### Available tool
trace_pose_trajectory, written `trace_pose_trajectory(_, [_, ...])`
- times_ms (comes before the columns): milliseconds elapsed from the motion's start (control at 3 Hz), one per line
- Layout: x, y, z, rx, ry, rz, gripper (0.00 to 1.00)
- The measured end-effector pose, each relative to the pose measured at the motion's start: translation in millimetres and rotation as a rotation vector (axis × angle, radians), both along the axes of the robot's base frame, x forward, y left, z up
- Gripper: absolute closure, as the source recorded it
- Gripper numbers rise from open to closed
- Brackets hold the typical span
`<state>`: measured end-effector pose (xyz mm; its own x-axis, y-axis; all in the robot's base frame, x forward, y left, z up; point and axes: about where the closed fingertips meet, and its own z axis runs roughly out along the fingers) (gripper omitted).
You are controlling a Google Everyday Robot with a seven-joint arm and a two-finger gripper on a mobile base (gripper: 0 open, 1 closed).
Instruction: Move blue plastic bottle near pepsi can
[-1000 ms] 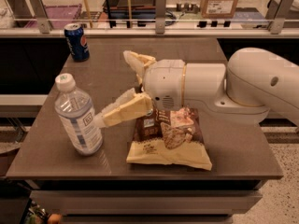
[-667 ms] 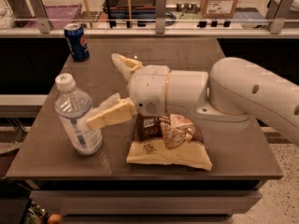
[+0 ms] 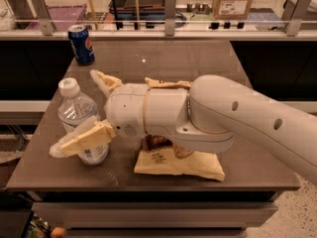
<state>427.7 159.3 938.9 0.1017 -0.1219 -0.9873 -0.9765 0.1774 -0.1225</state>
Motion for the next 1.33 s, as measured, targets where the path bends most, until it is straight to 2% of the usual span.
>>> trace_pose_trajectory(333, [-14.4, 16.7, -6.9, -0.004, 0.020, 0.025, 0.15])
trace_pose_trajectory(1333, [-19.3, 22.4, -2.8, -0.010, 0.007, 0.035, 0.85])
